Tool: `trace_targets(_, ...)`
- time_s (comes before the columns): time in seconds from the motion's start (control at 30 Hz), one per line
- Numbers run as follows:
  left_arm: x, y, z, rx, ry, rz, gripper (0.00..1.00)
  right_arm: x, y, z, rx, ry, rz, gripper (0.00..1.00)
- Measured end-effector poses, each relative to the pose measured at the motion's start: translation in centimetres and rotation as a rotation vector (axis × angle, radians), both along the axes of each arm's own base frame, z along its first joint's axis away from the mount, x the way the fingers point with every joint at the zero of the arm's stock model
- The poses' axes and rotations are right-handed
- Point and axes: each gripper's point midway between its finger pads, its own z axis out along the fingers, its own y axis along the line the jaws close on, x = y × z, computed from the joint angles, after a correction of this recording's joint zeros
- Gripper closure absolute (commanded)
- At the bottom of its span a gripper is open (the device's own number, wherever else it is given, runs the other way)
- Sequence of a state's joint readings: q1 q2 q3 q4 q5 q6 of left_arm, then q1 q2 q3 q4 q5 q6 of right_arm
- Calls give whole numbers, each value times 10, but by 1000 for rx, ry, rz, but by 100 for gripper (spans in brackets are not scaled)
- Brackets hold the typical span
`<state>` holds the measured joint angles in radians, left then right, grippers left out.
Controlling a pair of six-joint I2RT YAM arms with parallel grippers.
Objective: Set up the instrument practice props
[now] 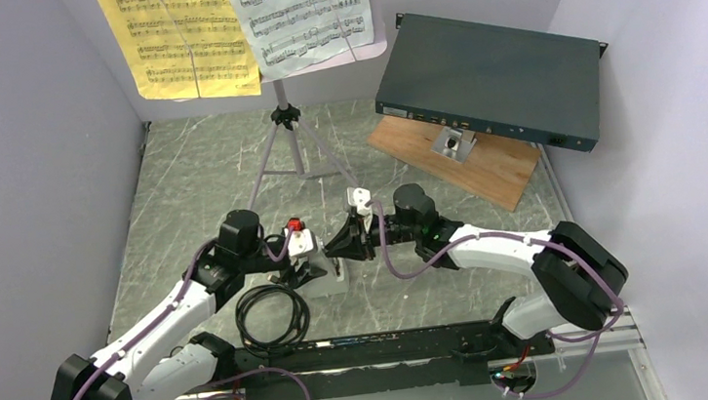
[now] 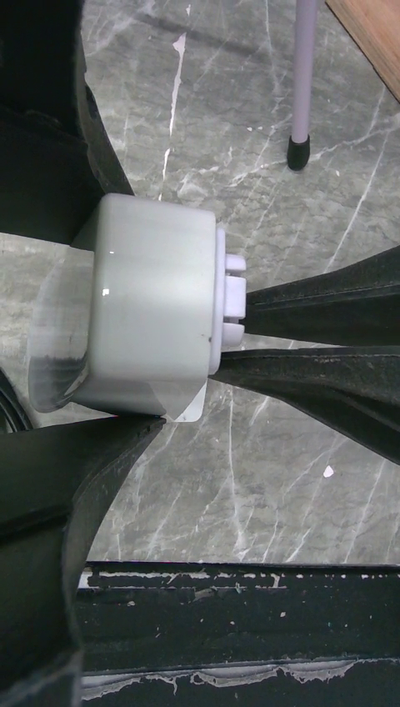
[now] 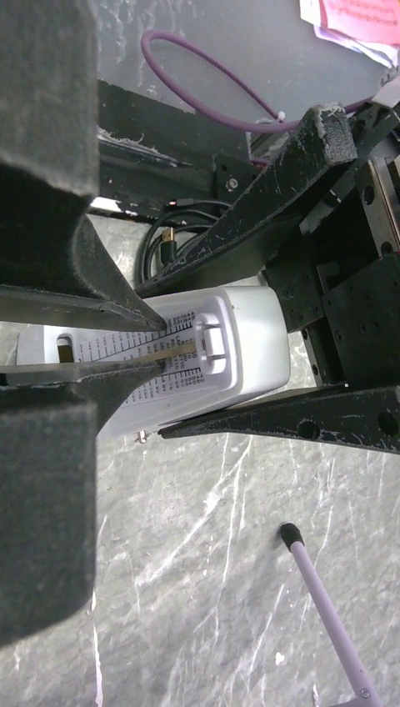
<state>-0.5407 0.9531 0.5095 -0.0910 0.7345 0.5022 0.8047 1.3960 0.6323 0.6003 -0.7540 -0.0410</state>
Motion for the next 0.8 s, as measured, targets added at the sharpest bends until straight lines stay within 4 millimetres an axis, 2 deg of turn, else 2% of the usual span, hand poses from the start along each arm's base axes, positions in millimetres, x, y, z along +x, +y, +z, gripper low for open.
trace_targets(0.47, 3, -2, 1, 1, -7, -7, 100, 11, -8, -3, -8, 59, 5, 89)
trace_targets(0.8, 4, -2, 0, 6, 3, -4, 100, 22, -2, -6, -26, 143, -9, 93)
